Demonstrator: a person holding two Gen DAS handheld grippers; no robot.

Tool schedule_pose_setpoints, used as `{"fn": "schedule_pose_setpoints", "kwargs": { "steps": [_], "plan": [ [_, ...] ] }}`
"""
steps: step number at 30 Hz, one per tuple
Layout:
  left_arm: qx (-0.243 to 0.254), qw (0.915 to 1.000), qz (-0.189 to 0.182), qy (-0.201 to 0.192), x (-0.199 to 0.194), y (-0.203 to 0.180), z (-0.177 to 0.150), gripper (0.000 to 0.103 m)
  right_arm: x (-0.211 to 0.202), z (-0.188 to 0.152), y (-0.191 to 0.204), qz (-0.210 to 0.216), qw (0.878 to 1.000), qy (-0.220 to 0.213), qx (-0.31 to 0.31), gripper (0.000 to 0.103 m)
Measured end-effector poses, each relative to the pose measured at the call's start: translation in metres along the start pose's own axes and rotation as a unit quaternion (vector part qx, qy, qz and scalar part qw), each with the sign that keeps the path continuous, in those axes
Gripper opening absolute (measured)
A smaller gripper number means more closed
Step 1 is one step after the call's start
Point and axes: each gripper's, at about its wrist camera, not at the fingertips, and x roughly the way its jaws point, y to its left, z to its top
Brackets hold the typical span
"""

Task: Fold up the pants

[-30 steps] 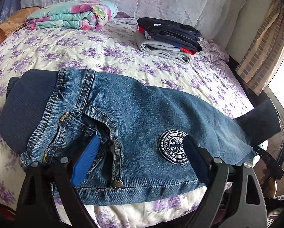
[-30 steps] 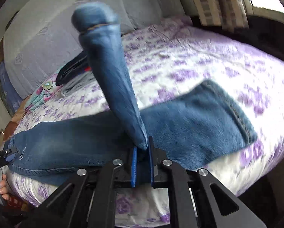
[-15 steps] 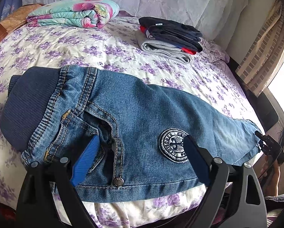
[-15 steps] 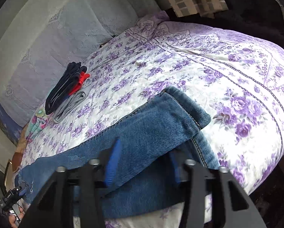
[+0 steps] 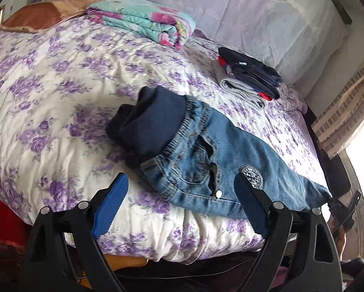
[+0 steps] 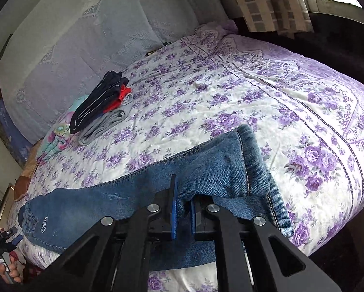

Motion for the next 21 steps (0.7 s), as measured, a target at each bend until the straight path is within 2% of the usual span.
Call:
{"fn": "schedule_pose_setpoints", "kwargs": {
  "steps": [3,5,6,7,8,10,12,15,21],
  "plan": [
    [-0.022,0.9997,-0.012,-0.004,0.012,0.006,0.007,0.086,0.003,-0.001,-0.005,0.002,1.0,0.003,0.008,0.009],
    [-0.028,0.9994,0.016,0.013,0.029,0.008,0.01,0.085,0.002,-0.001,-0.005,0.005,1.0,0.003,0.007,0.009],
    [-0.039,0.9987,0.021,0.024,0.038,0.011,0.01,0.079,0.001,-0.002,-0.004,0.006,1.0,0.002,0.006,0.009],
    [-0.05,0.9982,0.018,0.027,0.041,0.014,0.009,0.066,0.0,-0.002,-0.004,0.007,1.0,0.001,0.005,0.009],
    [-0.057,0.998,0.023,0.013,0.038,0.015,0.009,0.052,-0.001,-0.003,-0.004,0.008,1.0,0.0,0.004,0.009],
    [-0.05,0.9985,0.016,-0.015,0.025,0.011,0.012,0.037,-0.002,-0.004,-0.005,0.009,1.0,-0.001,0.001,0.009],
    [-0.044,0.9986,0.006,-0.027,0.015,0.005,0.018,0.035,-0.002,-0.003,-0.006,0.012,1.0,0.001,0.001,0.009],
    [-0.023,0.9993,0.018,-0.023,0.019,-0.004,0.031,0.033,-0.001,0.0,-0.005,0.016,1.0,0.001,0.001,0.009],
    [-0.036,0.9992,-0.009,-0.012,0.024,-0.011,0.062,0.031,0.0,0.015,0.001,0.032,0.999,0.003,-0.002,0.009]
  ]
}}
